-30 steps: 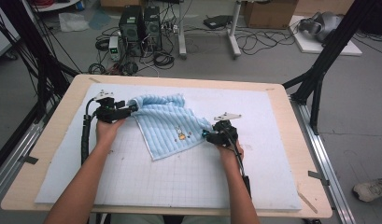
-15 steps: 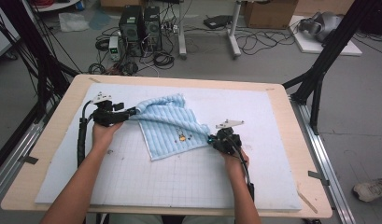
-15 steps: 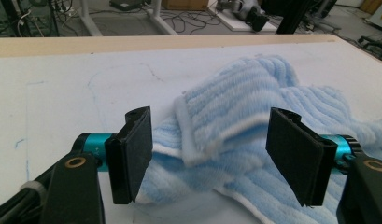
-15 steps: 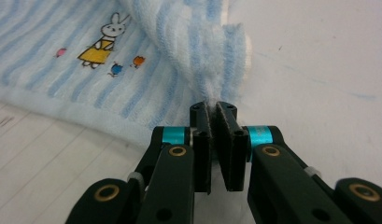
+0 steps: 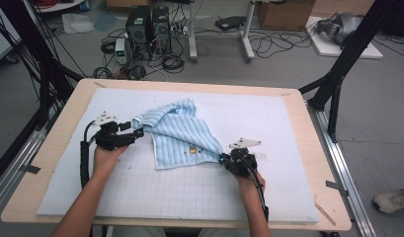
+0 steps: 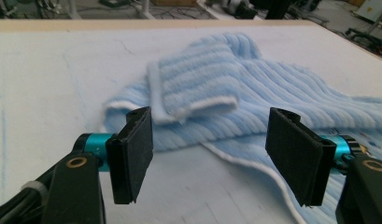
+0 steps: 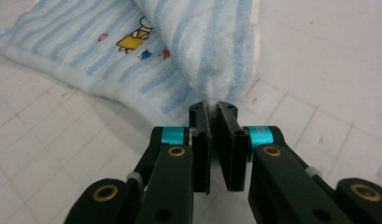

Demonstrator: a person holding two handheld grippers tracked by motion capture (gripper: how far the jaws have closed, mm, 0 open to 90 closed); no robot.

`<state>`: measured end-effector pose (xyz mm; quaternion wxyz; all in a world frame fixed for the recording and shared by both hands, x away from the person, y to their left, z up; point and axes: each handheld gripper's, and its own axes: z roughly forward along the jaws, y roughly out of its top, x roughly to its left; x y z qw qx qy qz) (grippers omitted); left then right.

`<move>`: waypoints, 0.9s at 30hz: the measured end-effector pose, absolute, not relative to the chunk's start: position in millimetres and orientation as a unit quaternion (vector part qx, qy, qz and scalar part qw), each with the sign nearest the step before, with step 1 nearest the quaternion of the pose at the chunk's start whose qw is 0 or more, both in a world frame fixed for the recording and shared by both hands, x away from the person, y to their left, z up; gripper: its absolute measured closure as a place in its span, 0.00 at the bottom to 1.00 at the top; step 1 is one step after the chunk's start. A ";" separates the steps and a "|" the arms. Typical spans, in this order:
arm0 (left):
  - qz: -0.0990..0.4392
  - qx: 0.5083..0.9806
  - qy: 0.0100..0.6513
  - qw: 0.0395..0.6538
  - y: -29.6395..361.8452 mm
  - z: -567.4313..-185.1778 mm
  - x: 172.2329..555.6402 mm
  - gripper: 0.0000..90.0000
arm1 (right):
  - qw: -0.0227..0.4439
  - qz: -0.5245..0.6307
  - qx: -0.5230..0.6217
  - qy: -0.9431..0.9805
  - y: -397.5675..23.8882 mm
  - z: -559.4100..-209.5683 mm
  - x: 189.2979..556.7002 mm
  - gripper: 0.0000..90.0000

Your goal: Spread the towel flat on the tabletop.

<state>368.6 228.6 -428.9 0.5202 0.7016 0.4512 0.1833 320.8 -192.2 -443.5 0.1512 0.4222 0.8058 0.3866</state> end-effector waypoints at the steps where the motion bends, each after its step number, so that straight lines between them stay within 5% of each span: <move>1: 0.182 0.703 0.449 0.520 227.4 -429.9 365.8 0.36 | 0.145 0.387 0.424 0.806 -191.4 -444.8 318.4 0.93; 9: 0.146 0.729 0.431 0.512 206.8 -443.4 344.8 0.40 | 0.177 0.423 0.471 0.754 -205.5 -443.4 303.3 0.65; 23: 0.132 0.800 0.400 0.427 153.7 -450.9 333.3 0.47 | 0.195 0.422 0.490 0.737 -220.3 -445.7 296.4 0.62; 27: 0.165 0.812 0.384 0.408 149.9 -450.4 330.4 0.67 | 0.191 0.417 0.493 0.739 -217.5 -446.9 300.7 0.60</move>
